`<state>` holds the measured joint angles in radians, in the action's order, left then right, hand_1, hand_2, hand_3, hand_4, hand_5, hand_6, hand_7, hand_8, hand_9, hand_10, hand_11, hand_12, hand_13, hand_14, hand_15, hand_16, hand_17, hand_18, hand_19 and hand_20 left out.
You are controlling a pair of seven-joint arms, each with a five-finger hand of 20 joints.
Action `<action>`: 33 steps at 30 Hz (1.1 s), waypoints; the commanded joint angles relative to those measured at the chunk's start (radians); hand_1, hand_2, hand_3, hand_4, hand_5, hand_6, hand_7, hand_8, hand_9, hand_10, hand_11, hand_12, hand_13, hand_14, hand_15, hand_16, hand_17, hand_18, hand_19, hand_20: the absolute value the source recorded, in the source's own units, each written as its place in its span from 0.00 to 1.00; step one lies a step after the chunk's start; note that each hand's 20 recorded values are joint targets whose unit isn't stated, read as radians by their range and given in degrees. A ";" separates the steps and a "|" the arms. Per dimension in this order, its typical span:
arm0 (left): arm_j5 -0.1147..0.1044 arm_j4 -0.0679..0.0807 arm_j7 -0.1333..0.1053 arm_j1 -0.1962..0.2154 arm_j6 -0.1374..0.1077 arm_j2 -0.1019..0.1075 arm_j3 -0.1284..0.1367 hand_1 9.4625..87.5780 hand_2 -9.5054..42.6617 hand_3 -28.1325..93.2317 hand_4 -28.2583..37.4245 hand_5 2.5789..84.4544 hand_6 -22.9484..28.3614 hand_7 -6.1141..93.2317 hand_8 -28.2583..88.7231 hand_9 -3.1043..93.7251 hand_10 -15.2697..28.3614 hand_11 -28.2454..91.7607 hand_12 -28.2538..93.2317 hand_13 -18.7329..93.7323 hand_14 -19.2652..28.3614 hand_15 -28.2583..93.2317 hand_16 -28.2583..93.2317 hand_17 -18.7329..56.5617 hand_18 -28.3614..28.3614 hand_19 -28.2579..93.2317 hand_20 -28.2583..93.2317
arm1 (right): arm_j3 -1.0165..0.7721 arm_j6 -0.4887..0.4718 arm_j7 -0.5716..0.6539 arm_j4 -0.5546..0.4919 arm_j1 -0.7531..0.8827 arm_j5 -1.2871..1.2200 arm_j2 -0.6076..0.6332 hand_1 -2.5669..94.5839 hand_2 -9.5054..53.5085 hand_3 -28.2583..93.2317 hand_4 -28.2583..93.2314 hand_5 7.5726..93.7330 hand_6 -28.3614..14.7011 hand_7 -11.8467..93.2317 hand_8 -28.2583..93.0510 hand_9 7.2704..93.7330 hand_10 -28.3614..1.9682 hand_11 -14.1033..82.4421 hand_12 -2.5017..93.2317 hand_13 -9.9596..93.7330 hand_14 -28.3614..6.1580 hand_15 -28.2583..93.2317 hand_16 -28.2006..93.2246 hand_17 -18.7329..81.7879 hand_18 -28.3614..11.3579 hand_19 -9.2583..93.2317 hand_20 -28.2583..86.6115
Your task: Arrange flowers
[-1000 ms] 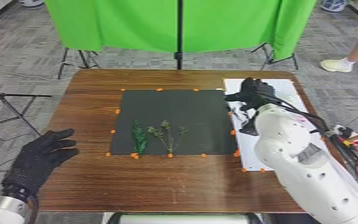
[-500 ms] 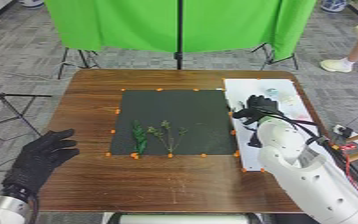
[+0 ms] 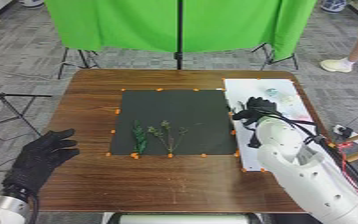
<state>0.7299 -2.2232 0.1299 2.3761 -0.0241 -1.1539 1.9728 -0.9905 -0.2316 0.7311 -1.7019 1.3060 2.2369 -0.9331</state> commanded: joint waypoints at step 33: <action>0.004 0.008 0.005 0.006 -0.002 -0.009 -0.008 0.25 0.33 0.83 0.00 0.51 0.59 0.38 0.12 0.46 0.75 0.62 0.39 0.49 0.84 0.81 0.18 0.21 0.93 0.78 0.23 | 0.037 0.071 -0.192 0.038 0.140 -0.081 -0.004 0.46 0.00 0.97 0.10 0.67 0.38 0.79 0.23 0.92 0.74 0.59 0.49 0.91 0.70 0.73 0.49 0.55 0.28 0.86 0.51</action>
<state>0.7301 -2.2222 0.1302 2.3729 -0.0242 -1.1553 1.9683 -0.9942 -0.2028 0.5843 -1.6891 1.3254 2.1959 -0.9296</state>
